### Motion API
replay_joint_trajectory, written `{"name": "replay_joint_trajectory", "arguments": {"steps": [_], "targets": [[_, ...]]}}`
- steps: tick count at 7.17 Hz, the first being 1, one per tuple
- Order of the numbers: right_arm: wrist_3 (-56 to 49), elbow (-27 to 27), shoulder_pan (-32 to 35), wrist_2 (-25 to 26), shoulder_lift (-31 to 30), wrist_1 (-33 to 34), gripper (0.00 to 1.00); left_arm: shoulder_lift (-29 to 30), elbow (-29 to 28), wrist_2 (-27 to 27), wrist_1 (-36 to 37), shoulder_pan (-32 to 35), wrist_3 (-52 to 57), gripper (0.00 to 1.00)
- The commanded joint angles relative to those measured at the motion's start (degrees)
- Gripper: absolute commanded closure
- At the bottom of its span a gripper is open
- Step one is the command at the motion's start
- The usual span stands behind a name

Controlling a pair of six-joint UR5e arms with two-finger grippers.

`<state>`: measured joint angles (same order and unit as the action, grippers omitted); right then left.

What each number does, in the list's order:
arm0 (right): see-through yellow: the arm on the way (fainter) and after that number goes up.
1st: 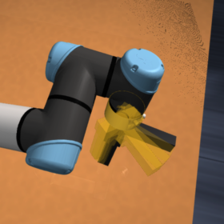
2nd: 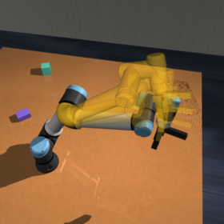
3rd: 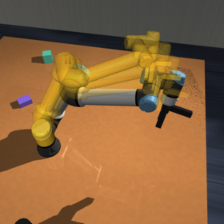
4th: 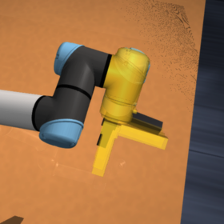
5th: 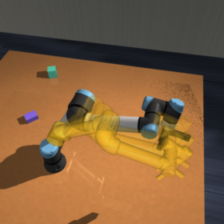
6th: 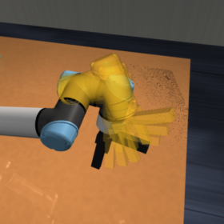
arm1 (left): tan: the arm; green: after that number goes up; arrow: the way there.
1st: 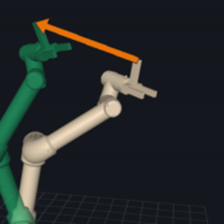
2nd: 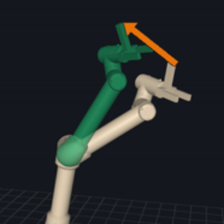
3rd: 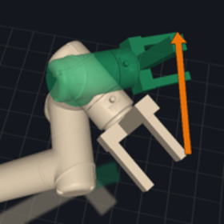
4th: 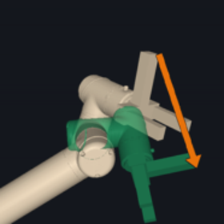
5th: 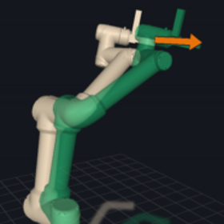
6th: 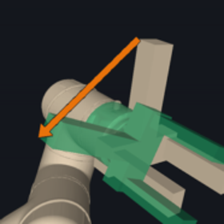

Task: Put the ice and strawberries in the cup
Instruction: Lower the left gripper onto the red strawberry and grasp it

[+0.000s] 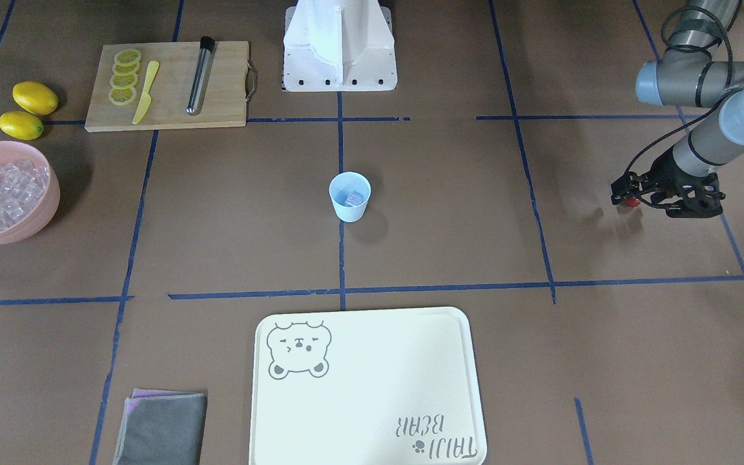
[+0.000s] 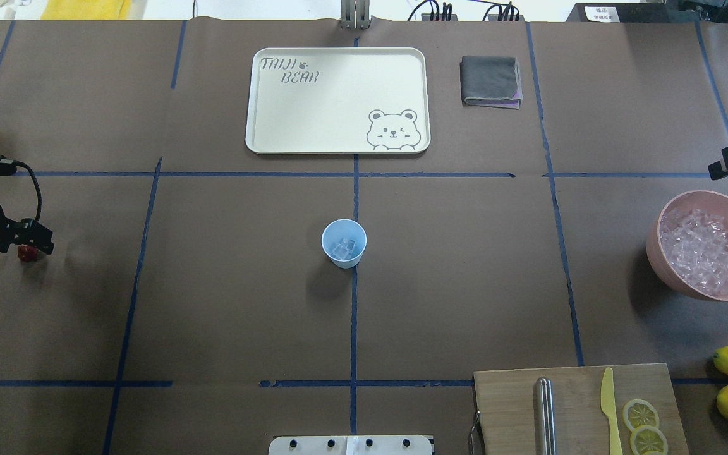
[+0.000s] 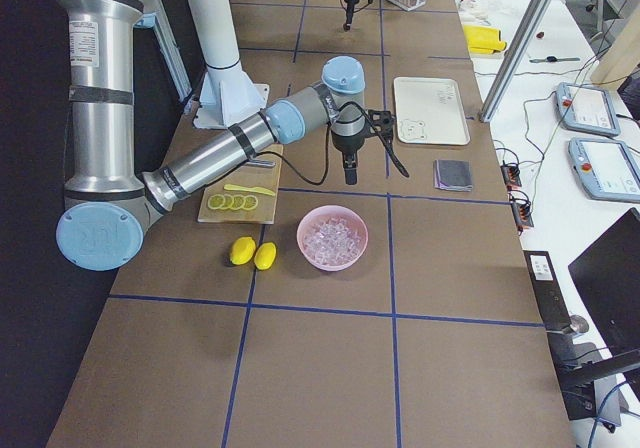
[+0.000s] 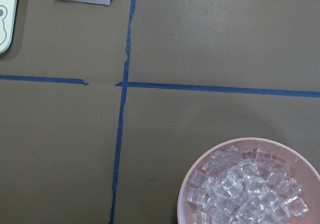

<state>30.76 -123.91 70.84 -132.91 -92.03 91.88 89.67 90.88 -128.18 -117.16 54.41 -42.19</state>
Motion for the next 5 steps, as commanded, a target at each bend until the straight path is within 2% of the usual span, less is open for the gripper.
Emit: {"name": "replay_joint_trajectory", "arguments": {"steps": [1,2,4,5], "targets": [[-0.1,0.0,0.0,-0.2,0.0,0.0,0.0,0.2,-0.6,0.0,0.0,0.0,-0.1,0.21],[-0.1,0.0,-0.1,-0.2,0.1,0.0,0.0,0.2,-0.6,0.0,0.0,0.0,-0.1,0.36],[0.0,0.1,-0.1,-0.2,0.1,-0.1,0.0,0.2,-0.7,0.0,0.1,-0.1,-0.2,0.9],[0.0,0.0,-0.1,-0.3,0.1,-0.1,0.0,0.2,0.4,-0.1,0.1,-0.1,-0.6,1.0]]}}
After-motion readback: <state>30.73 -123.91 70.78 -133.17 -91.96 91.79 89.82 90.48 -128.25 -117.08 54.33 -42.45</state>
